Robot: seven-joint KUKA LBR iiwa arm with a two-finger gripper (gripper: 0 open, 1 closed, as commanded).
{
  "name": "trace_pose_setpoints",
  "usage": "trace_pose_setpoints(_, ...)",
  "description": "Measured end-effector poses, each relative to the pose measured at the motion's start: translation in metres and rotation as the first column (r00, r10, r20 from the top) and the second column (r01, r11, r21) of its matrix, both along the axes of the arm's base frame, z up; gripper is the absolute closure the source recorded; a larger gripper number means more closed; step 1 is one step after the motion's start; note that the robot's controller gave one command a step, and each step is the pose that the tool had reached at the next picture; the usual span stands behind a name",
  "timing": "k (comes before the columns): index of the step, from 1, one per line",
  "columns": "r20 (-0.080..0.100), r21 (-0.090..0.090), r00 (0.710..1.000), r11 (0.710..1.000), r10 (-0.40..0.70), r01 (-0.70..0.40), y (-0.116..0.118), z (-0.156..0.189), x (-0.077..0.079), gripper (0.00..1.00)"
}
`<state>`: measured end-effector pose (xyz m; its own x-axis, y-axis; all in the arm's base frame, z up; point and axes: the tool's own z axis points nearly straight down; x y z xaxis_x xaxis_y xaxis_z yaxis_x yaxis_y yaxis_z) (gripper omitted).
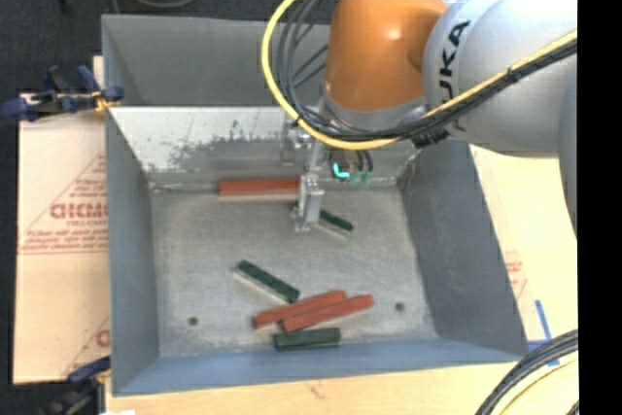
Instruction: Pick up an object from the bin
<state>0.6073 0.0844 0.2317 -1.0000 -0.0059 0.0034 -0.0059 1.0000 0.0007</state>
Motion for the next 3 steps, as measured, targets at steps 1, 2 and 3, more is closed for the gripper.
trace_pose_setpoints(1, -0.001, -0.002, 0.998, 0.998, 0.061, -0.061, 0.013, -0.147, -0.025, 0.0)
trace_pose_setpoints(2, 0.004, 0.001, 0.999, 0.999, -0.052, 0.052, 0.019, -0.162, -0.086, 0.0)
trace_pose_setpoints(3, 0.006, 0.001, 0.999, 0.999, -0.054, 0.054, 0.018, -0.161, -0.085, 1.0)
